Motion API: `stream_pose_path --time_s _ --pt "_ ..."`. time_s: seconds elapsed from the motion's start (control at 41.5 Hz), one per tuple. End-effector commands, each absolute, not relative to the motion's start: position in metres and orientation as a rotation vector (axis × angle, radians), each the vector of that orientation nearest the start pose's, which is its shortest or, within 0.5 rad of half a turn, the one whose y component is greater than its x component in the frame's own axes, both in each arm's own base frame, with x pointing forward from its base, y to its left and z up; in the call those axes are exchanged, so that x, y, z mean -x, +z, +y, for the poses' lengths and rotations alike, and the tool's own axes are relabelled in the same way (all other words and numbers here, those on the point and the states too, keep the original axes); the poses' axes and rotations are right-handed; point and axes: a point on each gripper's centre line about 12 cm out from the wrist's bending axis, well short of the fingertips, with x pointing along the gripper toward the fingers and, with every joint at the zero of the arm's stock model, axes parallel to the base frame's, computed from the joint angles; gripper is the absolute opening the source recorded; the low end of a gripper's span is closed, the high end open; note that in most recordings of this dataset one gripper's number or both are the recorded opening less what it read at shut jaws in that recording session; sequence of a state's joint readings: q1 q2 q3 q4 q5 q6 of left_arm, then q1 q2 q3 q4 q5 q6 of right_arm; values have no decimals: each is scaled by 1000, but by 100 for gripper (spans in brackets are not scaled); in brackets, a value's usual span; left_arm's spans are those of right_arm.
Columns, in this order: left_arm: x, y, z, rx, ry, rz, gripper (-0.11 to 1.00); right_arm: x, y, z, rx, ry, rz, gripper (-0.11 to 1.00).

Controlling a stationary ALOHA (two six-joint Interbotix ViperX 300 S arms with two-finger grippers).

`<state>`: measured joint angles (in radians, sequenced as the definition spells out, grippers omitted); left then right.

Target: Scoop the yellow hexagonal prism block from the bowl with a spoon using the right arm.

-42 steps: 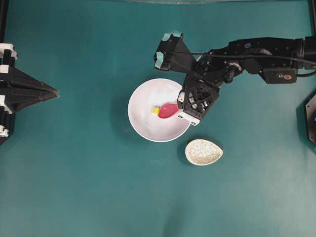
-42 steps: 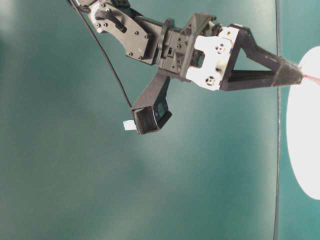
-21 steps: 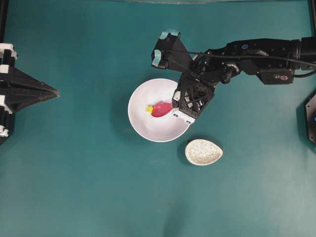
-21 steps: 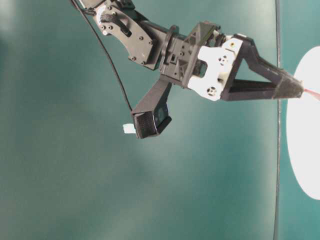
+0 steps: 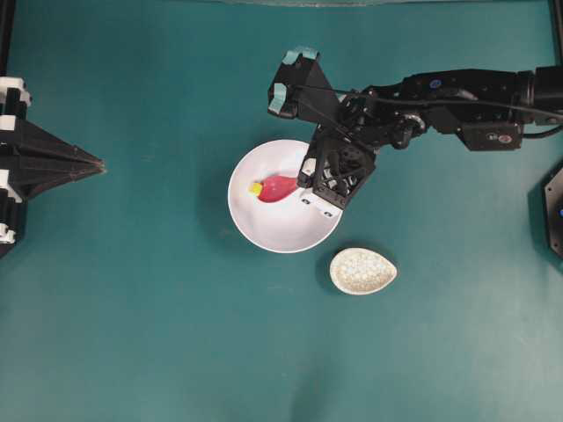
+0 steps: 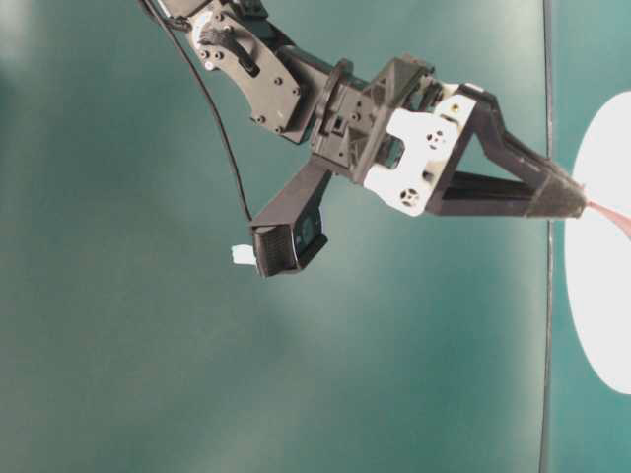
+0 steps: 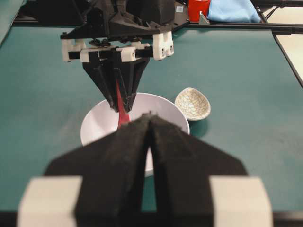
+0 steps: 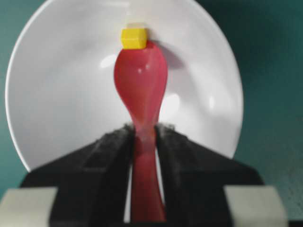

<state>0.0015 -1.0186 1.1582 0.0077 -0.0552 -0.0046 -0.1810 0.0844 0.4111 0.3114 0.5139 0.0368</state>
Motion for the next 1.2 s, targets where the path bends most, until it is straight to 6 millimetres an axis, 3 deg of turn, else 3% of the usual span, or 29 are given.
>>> stream_pose_path --time_s 0.0,1.18 --pt "-193 295 1 -6 2 55 2 -414 193 -58 -443 -178 916 25" --pt "-193 295 1 -11 2 57 2 -409 189 -56 -438 -188 882 25"
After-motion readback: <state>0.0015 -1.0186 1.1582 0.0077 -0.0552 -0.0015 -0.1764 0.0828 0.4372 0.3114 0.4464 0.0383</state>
